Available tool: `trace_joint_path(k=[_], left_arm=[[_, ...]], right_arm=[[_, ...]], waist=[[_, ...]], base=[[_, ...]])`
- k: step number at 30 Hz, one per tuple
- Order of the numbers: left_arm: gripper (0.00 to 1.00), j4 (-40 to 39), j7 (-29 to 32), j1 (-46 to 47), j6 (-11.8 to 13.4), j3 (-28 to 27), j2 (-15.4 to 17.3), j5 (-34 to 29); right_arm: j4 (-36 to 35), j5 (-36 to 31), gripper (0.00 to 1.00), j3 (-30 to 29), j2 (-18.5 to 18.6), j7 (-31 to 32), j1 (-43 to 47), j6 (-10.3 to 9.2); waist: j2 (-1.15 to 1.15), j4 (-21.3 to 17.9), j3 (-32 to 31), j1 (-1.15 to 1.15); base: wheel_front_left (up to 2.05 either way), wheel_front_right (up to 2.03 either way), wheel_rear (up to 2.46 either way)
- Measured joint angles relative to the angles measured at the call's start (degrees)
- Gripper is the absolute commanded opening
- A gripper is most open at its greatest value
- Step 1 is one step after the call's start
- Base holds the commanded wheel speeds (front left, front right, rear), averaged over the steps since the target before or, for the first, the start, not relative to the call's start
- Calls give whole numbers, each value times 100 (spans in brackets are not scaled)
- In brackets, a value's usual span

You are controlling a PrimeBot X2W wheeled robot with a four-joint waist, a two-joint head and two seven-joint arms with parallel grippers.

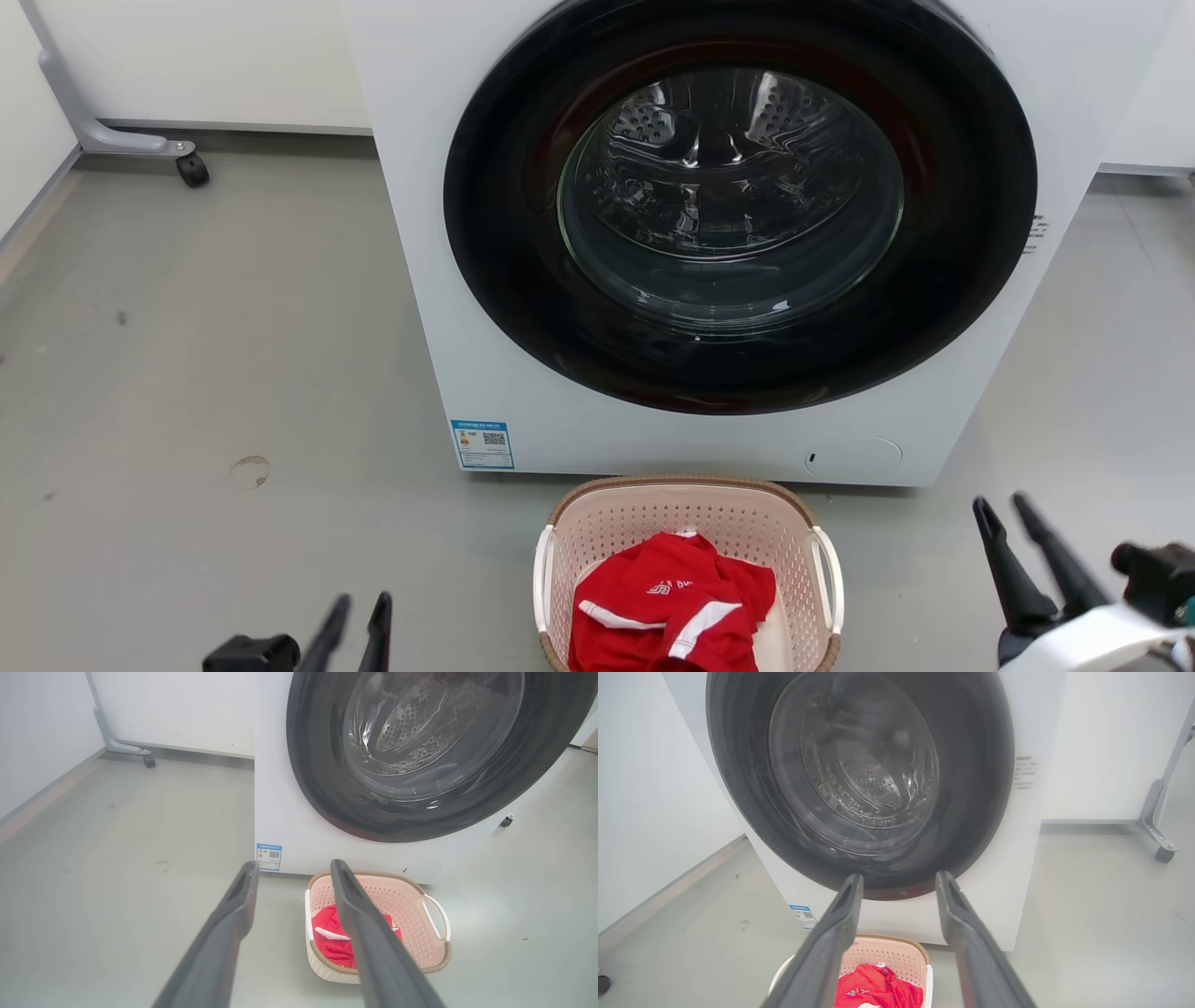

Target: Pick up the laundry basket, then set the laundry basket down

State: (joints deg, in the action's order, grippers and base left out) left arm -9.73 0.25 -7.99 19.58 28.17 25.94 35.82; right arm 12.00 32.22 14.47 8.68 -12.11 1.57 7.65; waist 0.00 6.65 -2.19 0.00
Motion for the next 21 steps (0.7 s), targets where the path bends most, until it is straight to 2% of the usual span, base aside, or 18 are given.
trace_joint_path(k=[2,6,21], left_arm=[[0,222,9,-70,1,96,-156,7],[0,361,25,-138,-2,135,-285,58],[0,616,76,-116,-298,-214,-489,756]], right_arm=[[186,0,0,65,-203,1,165,1],[291,32,0,122,-361,2,336,3],[296,769,0,-112,-363,210,326,3]], waist=[[0,0,1,0],[0,-5,7,0],[0,-91,33,2]], base=[[0,0,0],[0,0,0],[0,0,0]])
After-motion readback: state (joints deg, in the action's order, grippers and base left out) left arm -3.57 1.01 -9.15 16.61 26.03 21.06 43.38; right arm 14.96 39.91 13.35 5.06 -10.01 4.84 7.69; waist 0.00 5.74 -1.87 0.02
